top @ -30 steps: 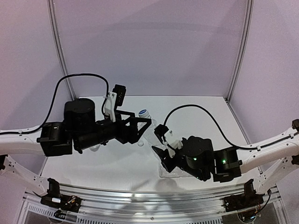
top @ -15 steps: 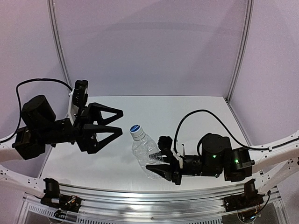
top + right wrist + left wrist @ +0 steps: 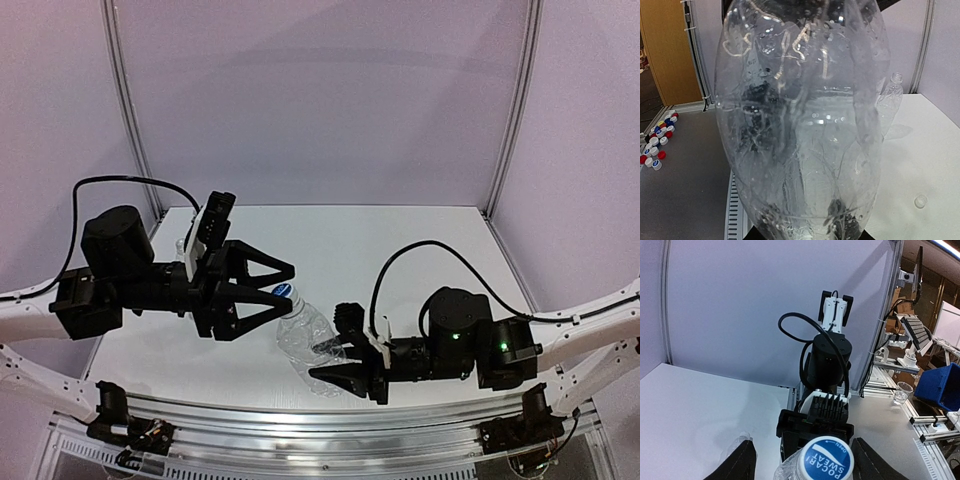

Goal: Unscrew the bottle caps

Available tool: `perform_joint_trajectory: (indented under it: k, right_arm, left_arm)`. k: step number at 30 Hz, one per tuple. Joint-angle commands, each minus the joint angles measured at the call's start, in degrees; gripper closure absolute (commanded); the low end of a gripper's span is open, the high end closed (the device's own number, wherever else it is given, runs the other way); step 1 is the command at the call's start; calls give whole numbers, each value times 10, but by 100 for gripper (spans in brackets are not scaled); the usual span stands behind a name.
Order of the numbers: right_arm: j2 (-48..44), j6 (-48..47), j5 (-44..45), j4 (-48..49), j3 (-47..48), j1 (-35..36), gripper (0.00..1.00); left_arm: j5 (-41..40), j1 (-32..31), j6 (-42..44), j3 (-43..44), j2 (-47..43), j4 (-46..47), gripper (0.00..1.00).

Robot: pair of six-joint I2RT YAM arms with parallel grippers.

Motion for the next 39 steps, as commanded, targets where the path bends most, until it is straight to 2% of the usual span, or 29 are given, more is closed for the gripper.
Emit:
perform_joint_trajectory:
  k: [1,5,7,15,16,22,24,27,30,33,37,39]
  right_arm:
    - [11,1,-5,5,4,2,64]
    - [12,1,-3,5,5,3,64]
    - [11,1,-3,5,5,2,64]
    - [8,2,5,2,5,2,64]
    - [7,3,17,2,4,3,64]
    - [16,8,131,-7,13,2,64]
    - [31,15,213,-18,26,2,64]
    - [72,36,389,-51,63,2,66]
    - [117,38,481,-74,90,2,67]
    - [142,42,510,-92,110,3,67]
    - [143,42,501,-90,110,3,67]
    - [142,43,494,-90,109,3,67]
  left_arm:
    - [11,3,8,17,3,3,36]
    - [13,2,8,17,2,3,38]
    - [13,2,8,18,3,2,43]
    - [6,-1,10,34,19,-13,82]
    - [0,-1,9,37,21,-15,84]
    - [-74,-11,-12,58,40,-38,88]
    - [-152,-23,-25,74,51,-61,88]
    - [-321,-41,-73,92,73,-99,85]
    - [-423,-43,-131,92,92,-105,81]
    - [-462,-42,-155,93,112,-107,80]
    - [-465,-41,-162,98,122,-114,79]
    - [-459,-41,-162,96,120,-112,75]
